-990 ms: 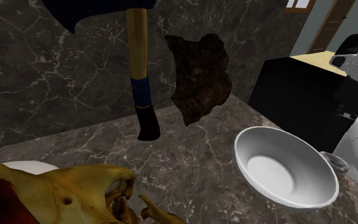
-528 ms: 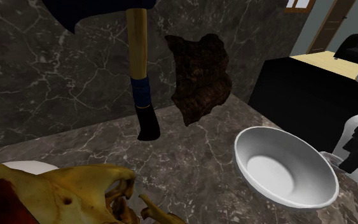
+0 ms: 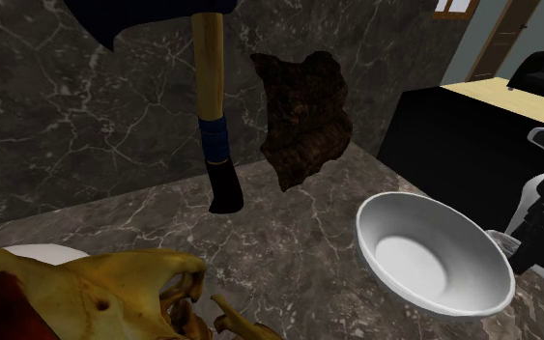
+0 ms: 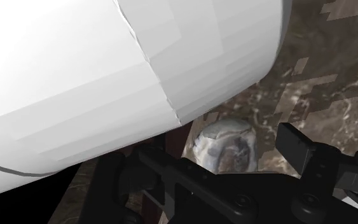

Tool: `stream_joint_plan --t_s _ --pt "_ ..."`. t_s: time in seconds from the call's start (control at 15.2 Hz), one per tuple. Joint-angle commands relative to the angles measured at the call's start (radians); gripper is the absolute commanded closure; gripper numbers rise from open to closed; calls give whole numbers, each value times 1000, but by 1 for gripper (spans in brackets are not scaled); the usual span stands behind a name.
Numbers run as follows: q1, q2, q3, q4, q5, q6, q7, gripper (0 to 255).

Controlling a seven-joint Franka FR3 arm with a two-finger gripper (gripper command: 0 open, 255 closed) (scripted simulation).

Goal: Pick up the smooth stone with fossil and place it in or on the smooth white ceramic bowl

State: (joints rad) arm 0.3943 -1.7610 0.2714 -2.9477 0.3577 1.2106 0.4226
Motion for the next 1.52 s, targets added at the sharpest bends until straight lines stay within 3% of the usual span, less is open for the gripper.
stream_joint_plan --t_s 0.0,0.2,0.26,0.86,1.45 --pt "0 -1 0 -2 0 0 0 0" --pt "0 -1 0 -2 0 0 0 0" --pt "0 -1 0 -3 0 0 0 255" --pt "0 -1 0 -2 0 0 0 255" --pt "-31 117 -46 140 -42 -24 -5 255"
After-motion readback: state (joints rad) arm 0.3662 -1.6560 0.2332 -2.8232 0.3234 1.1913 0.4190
